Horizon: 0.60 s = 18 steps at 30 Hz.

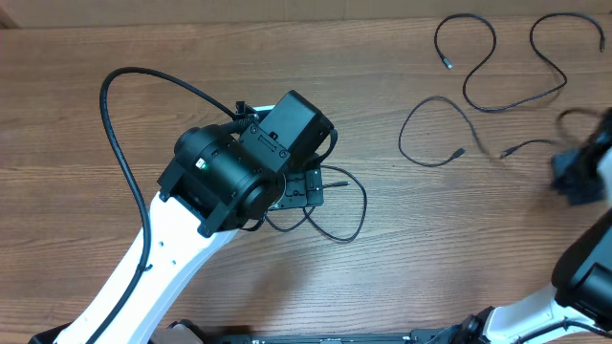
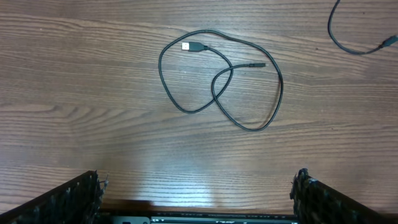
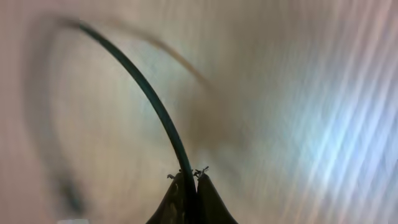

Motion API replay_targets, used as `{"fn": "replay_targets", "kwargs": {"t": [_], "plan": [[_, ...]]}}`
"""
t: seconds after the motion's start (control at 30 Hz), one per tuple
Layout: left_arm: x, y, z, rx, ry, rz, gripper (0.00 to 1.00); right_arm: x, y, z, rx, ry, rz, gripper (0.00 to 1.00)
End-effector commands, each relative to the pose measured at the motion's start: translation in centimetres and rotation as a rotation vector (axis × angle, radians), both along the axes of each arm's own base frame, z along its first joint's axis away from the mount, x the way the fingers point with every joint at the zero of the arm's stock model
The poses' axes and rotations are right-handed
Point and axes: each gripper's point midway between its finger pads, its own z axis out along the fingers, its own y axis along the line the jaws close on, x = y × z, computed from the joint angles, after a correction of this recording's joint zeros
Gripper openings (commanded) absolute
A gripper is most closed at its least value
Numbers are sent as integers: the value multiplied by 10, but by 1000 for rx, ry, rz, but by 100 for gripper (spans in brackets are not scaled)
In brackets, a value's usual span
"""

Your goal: Untangle cables

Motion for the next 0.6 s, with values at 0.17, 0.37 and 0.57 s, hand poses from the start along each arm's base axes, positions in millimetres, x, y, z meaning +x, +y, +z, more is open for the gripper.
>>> {"fn": "replay_targets", "kwargs": {"t": [0.17, 0.37, 0.57], "plan": [[3, 4, -1, 21, -8, 9, 100, 58, -68, 131, -308, -206, 188, 4], [4, 5, -1, 28, -13, 10, 100, 72, -79, 160, -384, -280, 185, 4], [4, 5, -1, 29, -14, 8, 100, 78, -86, 163, -435, -271, 235, 4]]}}
